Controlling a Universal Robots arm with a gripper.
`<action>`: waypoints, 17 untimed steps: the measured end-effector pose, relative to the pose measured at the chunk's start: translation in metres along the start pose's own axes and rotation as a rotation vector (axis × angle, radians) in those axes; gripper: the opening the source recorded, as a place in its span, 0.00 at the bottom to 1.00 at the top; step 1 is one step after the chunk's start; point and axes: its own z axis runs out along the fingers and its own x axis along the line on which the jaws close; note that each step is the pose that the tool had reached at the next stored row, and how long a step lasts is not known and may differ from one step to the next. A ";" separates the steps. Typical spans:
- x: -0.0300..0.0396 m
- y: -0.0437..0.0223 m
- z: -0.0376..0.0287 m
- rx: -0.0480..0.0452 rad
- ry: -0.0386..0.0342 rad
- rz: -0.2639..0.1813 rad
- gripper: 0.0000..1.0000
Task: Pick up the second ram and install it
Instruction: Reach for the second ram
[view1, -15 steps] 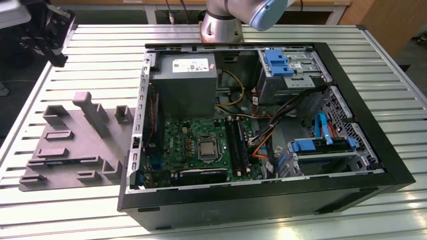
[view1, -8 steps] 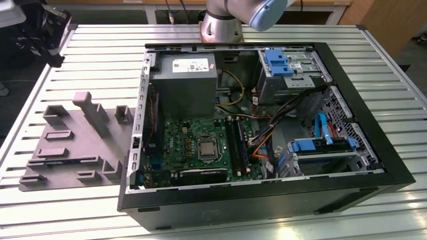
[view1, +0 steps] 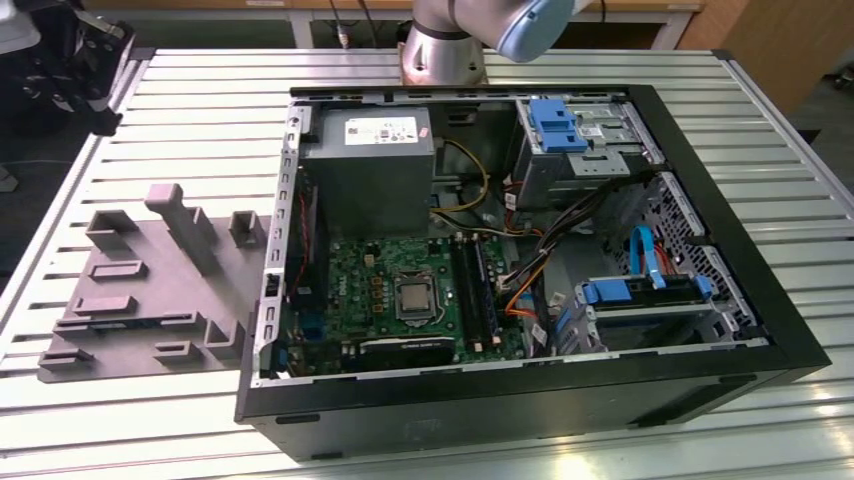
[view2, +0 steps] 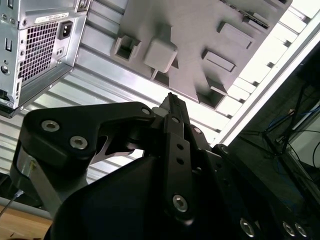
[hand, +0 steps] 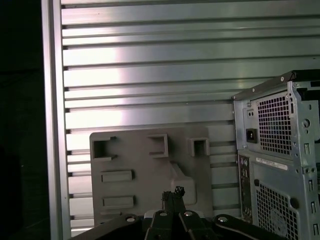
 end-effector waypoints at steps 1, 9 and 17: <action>0.0008 -0.0001 0.0000 0.0001 0.0001 0.000 0.11; 0.0082 -0.0007 0.0006 -0.0001 -0.0001 0.000 0.11; 0.0157 -0.0013 0.0011 0.0000 0.0000 0.000 0.11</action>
